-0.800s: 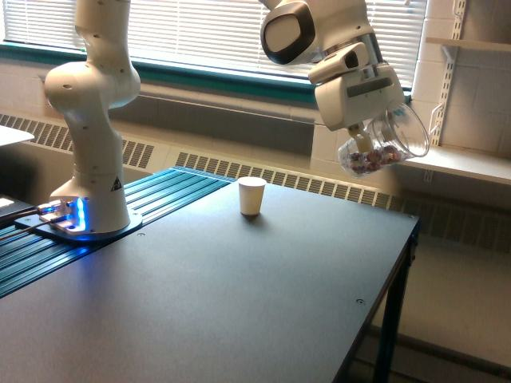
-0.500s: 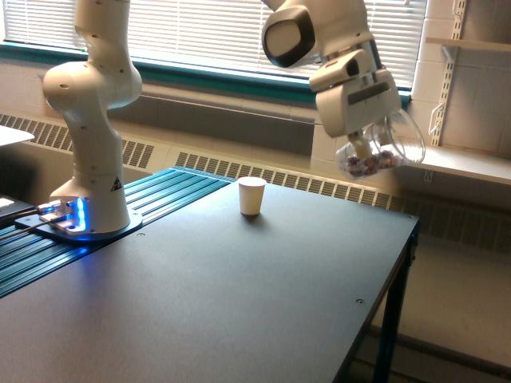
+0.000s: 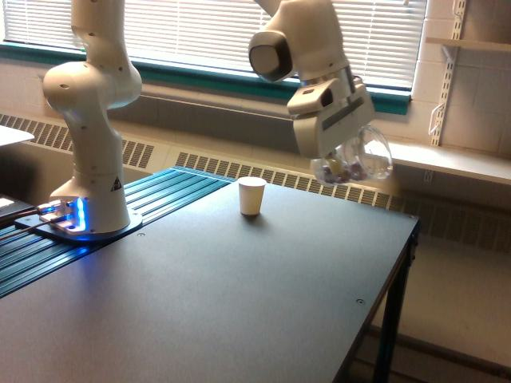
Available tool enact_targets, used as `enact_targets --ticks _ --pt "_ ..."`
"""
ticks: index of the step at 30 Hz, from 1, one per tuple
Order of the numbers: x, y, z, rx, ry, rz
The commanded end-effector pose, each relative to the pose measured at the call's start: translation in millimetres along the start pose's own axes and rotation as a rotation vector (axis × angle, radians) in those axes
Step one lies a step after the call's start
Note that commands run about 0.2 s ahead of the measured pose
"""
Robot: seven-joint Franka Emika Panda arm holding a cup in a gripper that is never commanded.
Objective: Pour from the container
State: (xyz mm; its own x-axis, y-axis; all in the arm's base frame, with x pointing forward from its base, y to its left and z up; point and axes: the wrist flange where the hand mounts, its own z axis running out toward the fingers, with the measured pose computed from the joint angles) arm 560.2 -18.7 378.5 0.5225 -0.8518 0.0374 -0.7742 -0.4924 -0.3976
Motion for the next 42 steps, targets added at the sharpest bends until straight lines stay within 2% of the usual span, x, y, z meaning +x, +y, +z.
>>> enact_targets --ticks 1,6,10,13,16,17,21,23,27,37,42 --pt "-64.8 -15.1 -8.3 0.019 -0.069 -0.185" --pt "-98.3 -13.0 -11.4 0.045 -0.129 -0.203" --pt "-129.3 -11.5 -11.7 0.040 -0.178 -0.262" --pt "-154.9 -11.5 -10.3 0.018 -0.220 -0.334" --pt "-156.8 -10.3 -12.2 0.019 -0.223 -0.363" --pt "-183.8 -11.7 -7.4 -0.011 -0.283 -0.413" --pt "-215.5 -11.7 -5.0 -0.050 -0.349 -0.511" --pt "-226.8 -10.4 -4.2 -0.058 -0.374 -0.540" --pt "-254.6 -9.0 -4.1 -0.102 -0.426 -0.648" --pt "-321.1 3.8 0.2 -0.184 -0.525 -0.891" --pt "-343.8 14.8 2.1 -0.197 -0.578 -0.948"
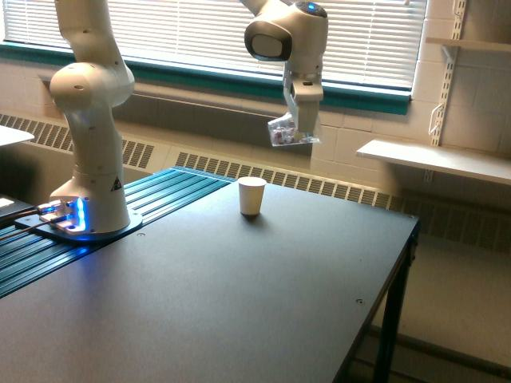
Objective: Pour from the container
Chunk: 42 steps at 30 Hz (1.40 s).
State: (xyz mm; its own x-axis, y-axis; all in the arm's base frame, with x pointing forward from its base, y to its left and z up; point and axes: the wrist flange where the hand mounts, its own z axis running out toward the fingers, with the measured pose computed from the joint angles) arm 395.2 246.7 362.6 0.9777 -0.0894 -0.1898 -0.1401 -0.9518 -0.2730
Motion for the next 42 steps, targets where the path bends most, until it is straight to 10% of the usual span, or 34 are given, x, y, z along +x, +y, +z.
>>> enact_targets --ticks 1,27,42 --pt "-29.2 -15.7 16.4 -0.025 -0.065 -0.160" --pt "-79.7 29.7 53.8 -0.120 -0.222 -0.372" --pt "-82.4 45.4 77.0 -0.165 -0.296 -0.306"
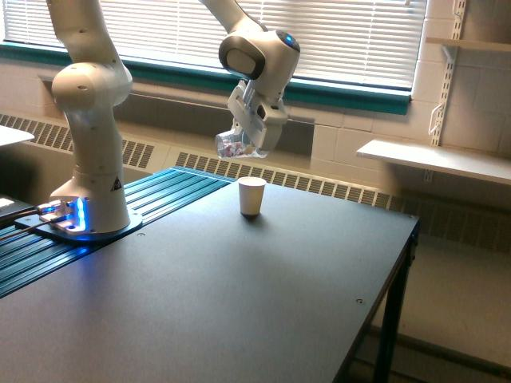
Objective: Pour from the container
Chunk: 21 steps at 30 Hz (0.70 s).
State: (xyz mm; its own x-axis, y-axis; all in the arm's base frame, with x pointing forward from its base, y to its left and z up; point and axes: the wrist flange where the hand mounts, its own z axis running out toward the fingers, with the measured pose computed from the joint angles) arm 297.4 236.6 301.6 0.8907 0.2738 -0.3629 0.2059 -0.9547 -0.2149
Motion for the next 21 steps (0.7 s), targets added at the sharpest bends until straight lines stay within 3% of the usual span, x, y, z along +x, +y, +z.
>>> enact_targets --ticks 1,9,15,16,21 --pt "1.7 5.6 9.2 0.000 -0.035 0.019" --pt "4.6 14.5 14.8 -0.004 -0.068 0.104" --pt "4.5 15.7 17.8 -0.005 -0.092 0.124" --pt "2.1 16.3 21.4 -0.018 -0.119 0.140" --pt "0.4 17.5 29.0 -0.048 -0.161 0.162"
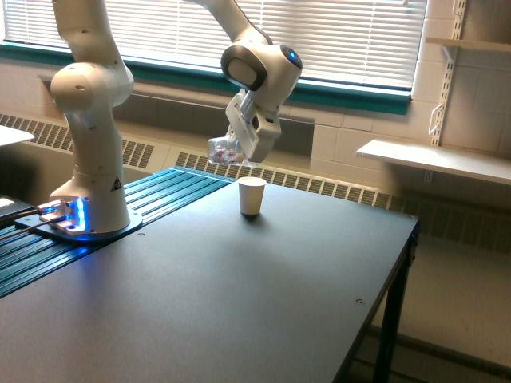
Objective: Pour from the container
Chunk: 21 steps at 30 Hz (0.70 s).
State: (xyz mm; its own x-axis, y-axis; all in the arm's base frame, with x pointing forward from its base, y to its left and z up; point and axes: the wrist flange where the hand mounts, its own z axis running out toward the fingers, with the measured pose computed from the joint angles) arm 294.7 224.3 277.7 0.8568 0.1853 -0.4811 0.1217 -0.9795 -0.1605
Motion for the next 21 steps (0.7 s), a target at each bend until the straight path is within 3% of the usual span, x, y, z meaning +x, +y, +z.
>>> enact_targets --ticks 1,6,21 --pt "-2.0 1.7 9.7 -0.042 -0.056 0.066" --pt "-3.9 3.9 21.1 -0.047 -0.099 0.078" --pt "0.8 -3.4 23.2 -0.033 -0.107 0.083"
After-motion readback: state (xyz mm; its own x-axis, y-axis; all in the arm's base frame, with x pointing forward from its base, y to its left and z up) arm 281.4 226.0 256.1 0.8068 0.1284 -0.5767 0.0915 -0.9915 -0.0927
